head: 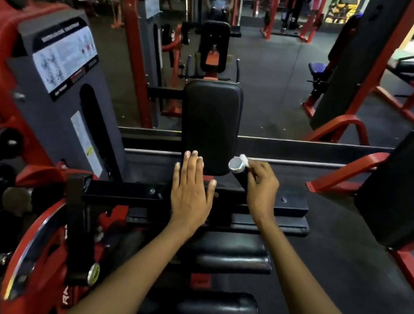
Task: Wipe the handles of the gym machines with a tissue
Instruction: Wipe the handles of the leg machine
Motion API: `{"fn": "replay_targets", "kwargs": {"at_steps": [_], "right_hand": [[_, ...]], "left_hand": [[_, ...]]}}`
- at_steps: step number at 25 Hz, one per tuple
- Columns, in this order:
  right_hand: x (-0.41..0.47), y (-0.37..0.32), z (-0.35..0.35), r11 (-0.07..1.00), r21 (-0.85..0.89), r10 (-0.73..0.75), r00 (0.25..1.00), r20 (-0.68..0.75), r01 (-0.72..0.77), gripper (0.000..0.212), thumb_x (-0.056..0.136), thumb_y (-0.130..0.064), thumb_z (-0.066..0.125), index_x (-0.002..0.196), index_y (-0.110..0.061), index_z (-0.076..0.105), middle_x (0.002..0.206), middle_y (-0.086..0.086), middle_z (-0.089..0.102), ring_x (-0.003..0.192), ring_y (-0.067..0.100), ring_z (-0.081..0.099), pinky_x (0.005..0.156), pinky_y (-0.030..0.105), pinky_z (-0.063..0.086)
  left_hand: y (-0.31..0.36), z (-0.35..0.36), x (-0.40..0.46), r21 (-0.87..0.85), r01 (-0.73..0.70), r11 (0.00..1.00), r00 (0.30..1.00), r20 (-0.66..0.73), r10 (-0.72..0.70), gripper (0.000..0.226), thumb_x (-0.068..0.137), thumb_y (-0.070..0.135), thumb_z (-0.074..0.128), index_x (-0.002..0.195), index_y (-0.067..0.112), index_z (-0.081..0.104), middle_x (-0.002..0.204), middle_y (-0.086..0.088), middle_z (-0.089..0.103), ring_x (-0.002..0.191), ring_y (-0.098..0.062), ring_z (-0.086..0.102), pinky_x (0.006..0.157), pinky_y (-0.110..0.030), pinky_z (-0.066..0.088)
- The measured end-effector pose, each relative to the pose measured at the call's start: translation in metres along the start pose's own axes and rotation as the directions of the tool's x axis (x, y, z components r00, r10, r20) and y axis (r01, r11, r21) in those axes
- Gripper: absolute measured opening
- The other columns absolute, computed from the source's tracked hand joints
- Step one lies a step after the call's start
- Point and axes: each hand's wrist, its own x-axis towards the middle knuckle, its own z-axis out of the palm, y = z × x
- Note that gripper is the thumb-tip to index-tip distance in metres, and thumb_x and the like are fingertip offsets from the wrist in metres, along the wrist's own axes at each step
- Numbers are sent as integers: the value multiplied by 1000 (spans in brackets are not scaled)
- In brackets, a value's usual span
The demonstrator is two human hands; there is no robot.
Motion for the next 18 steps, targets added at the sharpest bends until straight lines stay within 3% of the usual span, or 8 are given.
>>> {"fn": "replay_targets", "kwargs": {"at_steps": [3,5,7,8,10,13,15,18], "right_hand": [[-1,27,-11,987,-129,104,994,40,-98,31,77,11,53,99,-3,72,90,14,65,87,29,63,79,21,42],[14,19,-15,979,-28,201,980,7,-200,24,83,2,57,98,-8,73,89,8,67,87,20,63,76,14,42],[17,-3,-13,991,87,102,994,25,-104,23,84,-3,61,101,-12,72,89,-2,66,85,6,60,75,3,39],[11,-5,-9,996,81,28,999,39,-31,25,83,1,60,103,-10,72,89,-2,64,84,5,59,76,4,39],[-5,21,-7,999,-36,-29,998,48,31,29,79,9,59,102,-5,70,87,3,61,83,15,59,77,16,42],[-6,57,-18,964,-233,156,982,104,-128,26,80,8,56,99,-2,71,88,15,62,87,32,61,74,26,39],[8,38,-13,975,-129,189,979,75,-178,27,82,5,55,101,-5,72,89,12,65,86,24,62,71,17,37],[8,2,-1,999,4,47,997,67,-48,37,77,11,54,104,-8,70,91,1,61,84,12,57,78,10,40]], "left_hand": [[-9,-7,28,32,-45,998,999,-17,46,57,100,38,22,142,5,45,153,-10,36,146,-24,24,119,-41,11],[-11,-5,39,6,-70,998,997,19,70,60,100,39,17,140,6,48,153,-10,36,146,-25,24,118,-40,17],[-9,1,36,-55,-49,997,999,10,50,58,100,37,20,139,5,50,153,-11,37,146,-27,22,115,-38,23],[-8,3,34,-83,-31,996,999,-10,31,56,100,37,23,138,5,50,152,-11,38,147,-28,21,114,-37,25],[-9,6,32,-127,-14,992,1000,-22,11,56,100,37,25,138,5,50,150,-10,40,147,-28,19,113,-39,30],[-11,5,31,-146,-29,989,999,-18,27,57,99,38,26,138,4,49,147,-12,44,147,-28,18,112,-41,35],[-9,4,31,-101,-31,994,999,-30,28,57,99,38,27,137,4,50,144,-14,46,146,-30,20,114,-44,33],[-3,4,26,21,10,1000,999,-48,-9,57,99,38,27,143,6,41,152,-14,36,148,-29,14,121,-45,12]]}}
